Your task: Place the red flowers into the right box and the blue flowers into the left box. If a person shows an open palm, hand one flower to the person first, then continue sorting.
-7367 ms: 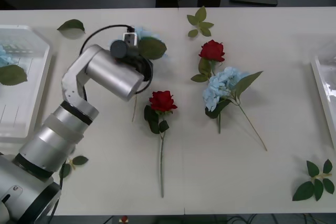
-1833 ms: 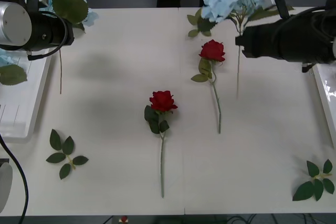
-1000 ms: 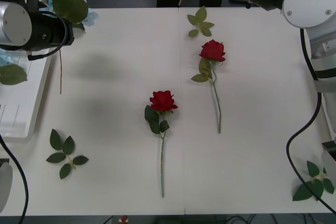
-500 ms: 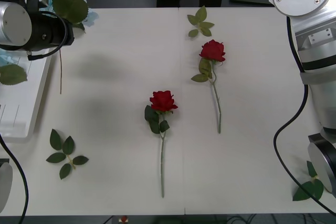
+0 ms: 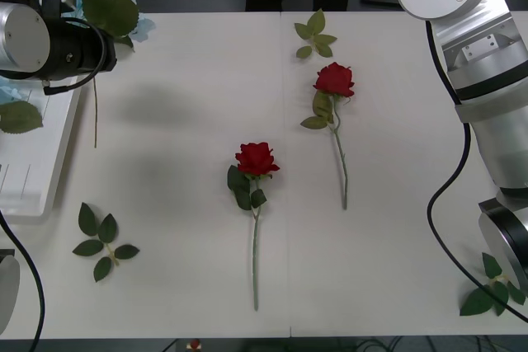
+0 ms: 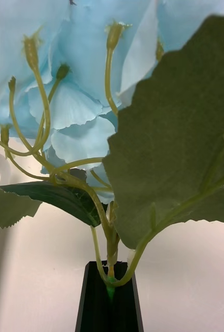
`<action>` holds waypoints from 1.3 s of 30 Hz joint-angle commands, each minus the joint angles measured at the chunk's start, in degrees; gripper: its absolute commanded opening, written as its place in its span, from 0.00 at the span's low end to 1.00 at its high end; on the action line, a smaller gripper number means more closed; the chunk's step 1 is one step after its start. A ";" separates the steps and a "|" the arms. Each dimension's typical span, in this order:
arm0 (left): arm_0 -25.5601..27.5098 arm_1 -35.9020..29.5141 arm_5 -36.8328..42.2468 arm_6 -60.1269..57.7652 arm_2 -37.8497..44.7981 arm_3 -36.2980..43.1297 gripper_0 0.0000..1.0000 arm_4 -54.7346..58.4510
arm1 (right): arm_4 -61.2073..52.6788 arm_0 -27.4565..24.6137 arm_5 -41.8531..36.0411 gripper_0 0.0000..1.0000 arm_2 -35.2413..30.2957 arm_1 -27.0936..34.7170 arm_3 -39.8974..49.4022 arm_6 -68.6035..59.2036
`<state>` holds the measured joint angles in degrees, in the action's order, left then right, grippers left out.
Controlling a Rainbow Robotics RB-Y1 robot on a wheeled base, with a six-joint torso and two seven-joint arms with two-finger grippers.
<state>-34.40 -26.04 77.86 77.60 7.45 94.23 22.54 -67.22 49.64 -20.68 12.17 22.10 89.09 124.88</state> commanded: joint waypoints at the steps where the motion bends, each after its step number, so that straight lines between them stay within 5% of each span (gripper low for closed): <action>1: -0.31 -0.41 0.18 0.89 0.38 2.01 0.00 0.05 | -0.02 1.95 0.20 0.00 -0.92 -1.18 1.35 2.29; 3: -0.31 -0.41 0.18 0.89 0.38 2.01 0.00 0.05 | -0.02 1.95 0.20 0.00 -0.83 -1.18 1.35 2.47; 5: -0.31 -0.33 0.18 0.89 0.38 2.01 0.00 0.13 | -0.02 1.95 0.11 0.29 -0.83 -1.18 1.35 2.73; 6: -0.31 -0.41 0.18 0.89 0.38 2.01 0.00 0.05 | -0.02 1.95 0.20 0.63 -0.83 -1.18 1.35 2.91; 7: -0.31 -0.41 0.10 0.89 0.38 2.01 0.00 0.05 | -0.02 1.95 0.20 0.83 -0.83 -1.18 1.35 2.91; 9: -0.31 -0.41 0.18 0.89 0.38 2.01 0.00 0.05 | -0.02 1.95 0.20 1.00 -0.83 -1.18 1.35 3.09; 24: -0.31 -0.41 0.18 0.97 0.38 2.01 0.00 0.05 | -6.09 1.95 -1.21 1.00 -0.92 -0.74 1.70 5.46; 39: -0.31 -3.75 0.62 3.08 3.89 2.09 0.00 0.75 | -1.60 1.87 -38.56 1.00 -6.54 10.42 3.81 -7.55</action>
<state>-34.40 -26.16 77.86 77.66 8.91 94.24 22.64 -71.38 49.64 -55.96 5.72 30.40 89.82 123.04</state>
